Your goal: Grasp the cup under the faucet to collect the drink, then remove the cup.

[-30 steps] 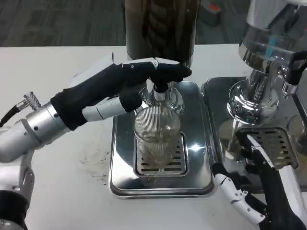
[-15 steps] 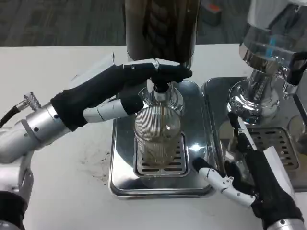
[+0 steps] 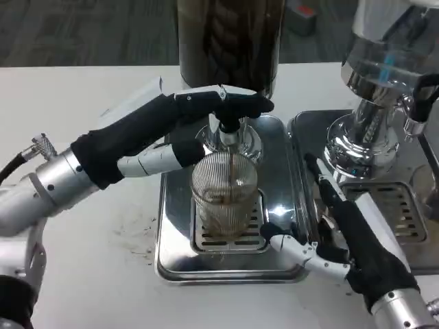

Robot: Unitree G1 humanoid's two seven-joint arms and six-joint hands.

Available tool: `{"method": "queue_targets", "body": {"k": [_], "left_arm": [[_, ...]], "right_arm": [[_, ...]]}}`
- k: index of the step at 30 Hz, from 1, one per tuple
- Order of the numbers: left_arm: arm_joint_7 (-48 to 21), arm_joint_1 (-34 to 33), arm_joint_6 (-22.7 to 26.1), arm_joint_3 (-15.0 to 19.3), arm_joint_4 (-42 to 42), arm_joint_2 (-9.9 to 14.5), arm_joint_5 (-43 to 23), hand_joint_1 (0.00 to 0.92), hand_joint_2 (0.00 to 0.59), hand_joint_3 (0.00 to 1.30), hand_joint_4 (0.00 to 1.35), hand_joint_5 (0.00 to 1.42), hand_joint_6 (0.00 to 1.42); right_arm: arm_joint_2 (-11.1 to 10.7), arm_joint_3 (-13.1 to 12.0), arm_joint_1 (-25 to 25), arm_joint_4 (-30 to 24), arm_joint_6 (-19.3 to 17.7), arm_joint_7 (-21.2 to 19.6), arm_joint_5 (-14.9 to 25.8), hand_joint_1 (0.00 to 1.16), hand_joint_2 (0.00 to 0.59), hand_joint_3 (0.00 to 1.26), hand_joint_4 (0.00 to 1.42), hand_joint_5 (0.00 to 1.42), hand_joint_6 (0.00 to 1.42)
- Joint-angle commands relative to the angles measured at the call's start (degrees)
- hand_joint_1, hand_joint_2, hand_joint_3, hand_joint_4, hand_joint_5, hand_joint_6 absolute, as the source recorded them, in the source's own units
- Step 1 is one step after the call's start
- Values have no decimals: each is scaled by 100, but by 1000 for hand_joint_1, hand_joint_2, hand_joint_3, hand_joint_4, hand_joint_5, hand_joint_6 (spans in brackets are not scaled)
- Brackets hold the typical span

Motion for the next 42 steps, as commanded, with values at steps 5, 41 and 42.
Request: {"method": "queue_targets", "body": {"k": [5,41,42], "left_arm": [[-79,167,-157,-216,-59,120,352,0,87,304,218,239,235],[302,418,-291,-441,-462,362,494,0,88,304,228,239,247],[311,419,-288,-446,-465,367,494,0,88,304,228,239,248]], "right_arm": [[-18,-18,-241,247,99,22,16,651,200,0,0,0,0],[35,69,-936,754,162,122,97,617,207,0,0,0,0],[37,72,-947,765,159,122,97,617,207,0,0,0,0]]}}
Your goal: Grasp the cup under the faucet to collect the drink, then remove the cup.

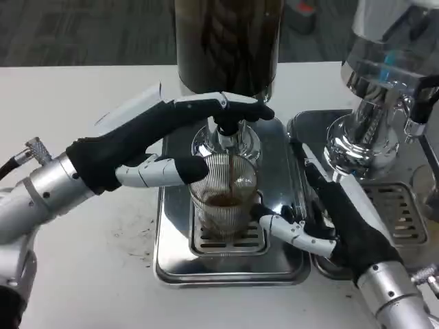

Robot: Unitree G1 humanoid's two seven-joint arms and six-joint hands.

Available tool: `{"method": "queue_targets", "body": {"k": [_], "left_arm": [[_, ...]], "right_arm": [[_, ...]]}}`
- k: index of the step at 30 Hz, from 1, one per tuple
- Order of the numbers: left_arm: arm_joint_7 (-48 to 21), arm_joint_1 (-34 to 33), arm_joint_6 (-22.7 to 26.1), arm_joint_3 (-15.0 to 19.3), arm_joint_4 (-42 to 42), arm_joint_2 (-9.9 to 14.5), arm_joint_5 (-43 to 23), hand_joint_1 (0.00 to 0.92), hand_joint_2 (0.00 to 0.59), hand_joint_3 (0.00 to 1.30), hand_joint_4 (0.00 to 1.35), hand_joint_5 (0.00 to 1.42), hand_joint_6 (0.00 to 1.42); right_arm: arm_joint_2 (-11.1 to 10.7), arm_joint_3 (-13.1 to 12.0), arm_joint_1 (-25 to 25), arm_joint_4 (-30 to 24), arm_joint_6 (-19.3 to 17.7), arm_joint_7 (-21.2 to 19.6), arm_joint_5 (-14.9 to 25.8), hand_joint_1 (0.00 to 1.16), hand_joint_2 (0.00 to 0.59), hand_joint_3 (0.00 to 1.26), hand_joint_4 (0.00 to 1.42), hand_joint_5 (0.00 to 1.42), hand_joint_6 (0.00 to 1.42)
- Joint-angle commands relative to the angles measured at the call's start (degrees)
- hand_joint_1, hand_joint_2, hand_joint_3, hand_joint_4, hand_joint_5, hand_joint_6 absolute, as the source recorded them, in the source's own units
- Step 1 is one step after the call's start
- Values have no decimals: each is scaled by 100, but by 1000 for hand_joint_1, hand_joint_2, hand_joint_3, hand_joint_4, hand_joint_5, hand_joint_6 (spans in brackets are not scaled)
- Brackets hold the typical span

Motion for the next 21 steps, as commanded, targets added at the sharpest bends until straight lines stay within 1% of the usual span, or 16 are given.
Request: {"method": "queue_targets", "body": {"k": [1,9,21], "left_arm": [[-175,163,-9,-177,-36,98,266,0,88,304,228,239,249],[-150,182,3,-196,-66,145,253,0,92,304,228,242,253],[-96,208,21,-220,-98,176,242,0,99,304,228,243,254]], "right_arm": [[26,25,-115,131,27,28,67,617,207,0,0,0,0],[27,78,-266,303,-27,45,125,609,214,0,0,0,0],[11,127,-395,413,-90,97,222,603,216,0,0,0,5]]}}
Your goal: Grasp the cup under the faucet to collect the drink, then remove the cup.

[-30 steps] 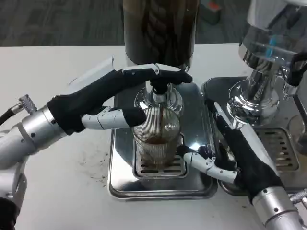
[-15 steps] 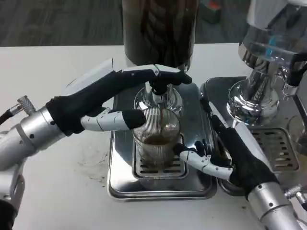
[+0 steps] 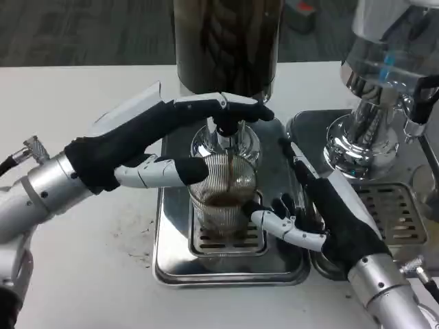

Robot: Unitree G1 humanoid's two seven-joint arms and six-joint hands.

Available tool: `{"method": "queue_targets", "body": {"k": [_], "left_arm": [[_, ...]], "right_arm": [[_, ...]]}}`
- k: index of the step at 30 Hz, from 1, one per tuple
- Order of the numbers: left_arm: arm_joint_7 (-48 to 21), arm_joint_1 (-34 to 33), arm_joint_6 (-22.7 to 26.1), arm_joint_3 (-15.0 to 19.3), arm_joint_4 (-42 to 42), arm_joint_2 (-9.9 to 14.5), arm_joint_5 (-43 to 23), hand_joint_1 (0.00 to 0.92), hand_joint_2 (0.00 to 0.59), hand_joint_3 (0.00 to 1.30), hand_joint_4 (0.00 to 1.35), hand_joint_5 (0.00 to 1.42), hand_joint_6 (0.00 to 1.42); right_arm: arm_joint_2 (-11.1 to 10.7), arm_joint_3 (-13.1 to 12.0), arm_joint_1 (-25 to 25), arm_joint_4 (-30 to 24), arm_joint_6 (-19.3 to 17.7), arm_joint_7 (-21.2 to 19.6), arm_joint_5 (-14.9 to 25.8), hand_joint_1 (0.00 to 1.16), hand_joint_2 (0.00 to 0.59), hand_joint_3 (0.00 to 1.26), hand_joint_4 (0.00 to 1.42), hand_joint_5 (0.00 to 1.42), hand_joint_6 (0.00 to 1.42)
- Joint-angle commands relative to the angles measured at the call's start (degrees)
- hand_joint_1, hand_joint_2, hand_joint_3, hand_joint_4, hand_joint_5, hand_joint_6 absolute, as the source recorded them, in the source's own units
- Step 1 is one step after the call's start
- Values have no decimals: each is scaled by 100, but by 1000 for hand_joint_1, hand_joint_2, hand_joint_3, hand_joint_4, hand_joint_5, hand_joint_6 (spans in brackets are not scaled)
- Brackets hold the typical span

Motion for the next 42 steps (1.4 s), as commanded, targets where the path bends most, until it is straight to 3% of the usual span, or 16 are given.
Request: {"method": "queue_targets", "body": {"k": [1,42], "left_arm": [[-176,191,26,-148,-12,64,241,0,99,304,228,243,254],[-196,163,14,-188,42,87,246,0,100,304,228,243,254]], "right_arm": [[5,28,-76,66,-102,35,70,603,216,0,0,0,7],[67,59,-14,158,-457,52,315,564,227,0,0,0,47]]}}
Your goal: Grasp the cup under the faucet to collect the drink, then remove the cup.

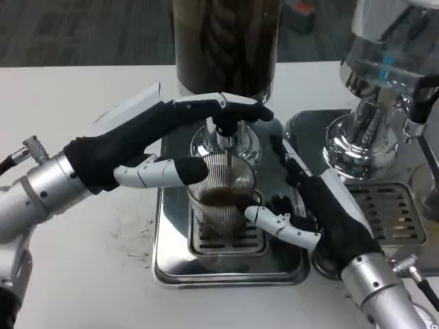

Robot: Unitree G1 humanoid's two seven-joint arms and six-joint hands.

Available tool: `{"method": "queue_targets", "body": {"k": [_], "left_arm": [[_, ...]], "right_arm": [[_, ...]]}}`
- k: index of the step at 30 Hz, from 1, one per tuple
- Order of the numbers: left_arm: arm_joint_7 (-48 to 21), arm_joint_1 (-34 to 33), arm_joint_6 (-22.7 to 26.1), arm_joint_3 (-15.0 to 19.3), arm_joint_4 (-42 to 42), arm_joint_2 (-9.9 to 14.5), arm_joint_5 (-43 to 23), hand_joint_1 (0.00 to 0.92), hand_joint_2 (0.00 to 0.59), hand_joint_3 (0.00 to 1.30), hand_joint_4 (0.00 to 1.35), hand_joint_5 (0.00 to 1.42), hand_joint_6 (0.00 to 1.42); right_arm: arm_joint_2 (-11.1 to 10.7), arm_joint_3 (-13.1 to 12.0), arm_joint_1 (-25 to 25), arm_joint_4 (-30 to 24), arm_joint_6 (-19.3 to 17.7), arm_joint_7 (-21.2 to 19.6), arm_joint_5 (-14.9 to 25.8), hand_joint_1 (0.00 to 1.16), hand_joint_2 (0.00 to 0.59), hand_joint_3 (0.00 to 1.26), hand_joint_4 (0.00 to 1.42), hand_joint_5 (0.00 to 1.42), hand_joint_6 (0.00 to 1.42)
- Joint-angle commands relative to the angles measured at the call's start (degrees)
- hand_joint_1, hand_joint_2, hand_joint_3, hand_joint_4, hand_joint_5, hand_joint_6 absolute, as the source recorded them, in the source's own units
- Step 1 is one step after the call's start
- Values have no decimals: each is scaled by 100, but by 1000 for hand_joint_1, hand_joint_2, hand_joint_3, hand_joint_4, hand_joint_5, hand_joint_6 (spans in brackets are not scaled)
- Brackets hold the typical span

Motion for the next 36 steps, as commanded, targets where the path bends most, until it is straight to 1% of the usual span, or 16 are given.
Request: {"method": "queue_targets", "body": {"k": [1,10,26,36], "left_arm": [[-210,163,14,-149,46,64,251,0,100,304,228,243,254],[-155,195,-72,-100,2,77,233,0,100,304,228,243,254],[300,292,-223,382,75,-64,5,0,99,293,228,236,254],[310,262,-101,638,240,-212,-172,0,104,281,196,218,255]], "right_arm": [[-2,15,54,-33,-153,33,64,564,227,0,0,0,47],[1,8,106,-27,-244,38,106,554,218,0,0,0,48],[28,36,67,38,-257,71,121,549,214,0,0,0,48],[74,67,39,118,-268,72,124,548,214,0,0,0,61]]}}
